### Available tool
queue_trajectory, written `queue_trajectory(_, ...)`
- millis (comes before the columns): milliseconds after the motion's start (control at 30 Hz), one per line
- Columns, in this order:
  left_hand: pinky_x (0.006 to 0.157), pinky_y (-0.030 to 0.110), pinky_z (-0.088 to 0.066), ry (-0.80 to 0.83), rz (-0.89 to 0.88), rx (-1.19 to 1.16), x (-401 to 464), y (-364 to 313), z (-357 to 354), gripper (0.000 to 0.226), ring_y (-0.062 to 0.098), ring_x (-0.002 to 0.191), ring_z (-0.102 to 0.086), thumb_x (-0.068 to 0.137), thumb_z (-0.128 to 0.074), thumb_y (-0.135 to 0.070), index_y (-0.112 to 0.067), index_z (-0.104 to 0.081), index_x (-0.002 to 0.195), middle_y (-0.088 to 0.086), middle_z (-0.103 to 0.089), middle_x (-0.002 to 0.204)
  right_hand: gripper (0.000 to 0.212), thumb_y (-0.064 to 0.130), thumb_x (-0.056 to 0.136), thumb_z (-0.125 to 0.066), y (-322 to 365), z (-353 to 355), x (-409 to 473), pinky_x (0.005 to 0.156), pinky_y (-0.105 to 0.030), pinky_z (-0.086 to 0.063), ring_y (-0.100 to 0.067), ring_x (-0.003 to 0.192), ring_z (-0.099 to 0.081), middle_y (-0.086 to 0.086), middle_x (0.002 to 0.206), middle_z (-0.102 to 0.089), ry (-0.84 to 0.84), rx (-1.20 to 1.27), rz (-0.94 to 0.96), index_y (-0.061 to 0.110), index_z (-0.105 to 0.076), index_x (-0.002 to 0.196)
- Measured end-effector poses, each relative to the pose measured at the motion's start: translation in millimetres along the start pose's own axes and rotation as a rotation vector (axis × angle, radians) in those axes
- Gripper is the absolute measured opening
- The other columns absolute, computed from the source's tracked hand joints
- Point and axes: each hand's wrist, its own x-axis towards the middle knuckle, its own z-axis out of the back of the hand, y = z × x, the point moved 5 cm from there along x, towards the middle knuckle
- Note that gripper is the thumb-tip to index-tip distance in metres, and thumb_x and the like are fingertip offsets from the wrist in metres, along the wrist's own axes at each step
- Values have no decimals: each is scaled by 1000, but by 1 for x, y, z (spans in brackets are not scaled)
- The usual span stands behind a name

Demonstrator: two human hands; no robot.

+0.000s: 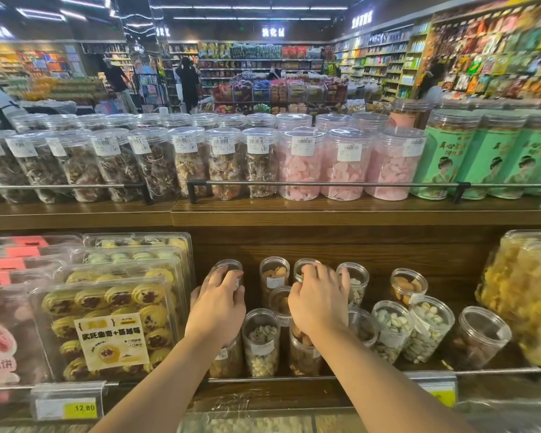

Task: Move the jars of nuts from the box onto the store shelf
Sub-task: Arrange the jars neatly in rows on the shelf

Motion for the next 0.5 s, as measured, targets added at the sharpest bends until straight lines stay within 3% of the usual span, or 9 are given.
queue_trajectory(167,124,47,-13,1,8,5,1,-1,-2,43,17,154,-17,106,-37,-39,-37,-40,150,-9,-29,164,54,50,101,-33,2,-1,-2,122,-54,-8,-27,141,-31,-5,150,-40,27,-29,-16,27,-41,149)
queue_trajectory(333,124,46,-14,4,12,0,0,0,-1,43,17,154,-17,106,-36,-39,-37,-39,150,-9,-29,164,54,52,100,-31,2,-3,1,122,-56,-5,-26,143,-31,0,150,-45,39,-35,-18,27,-48,144)
queue_trajectory(500,124,46,-14,9,13,0,0,-1,0,44,17,155,-16,107,-36,-39,-37,-39,150,-9,-28,164,60,57,99,-27,1,-6,0,119,-57,-10,-30,141,-28,-7,153,-36,75,-61,-22,32,-38,152)
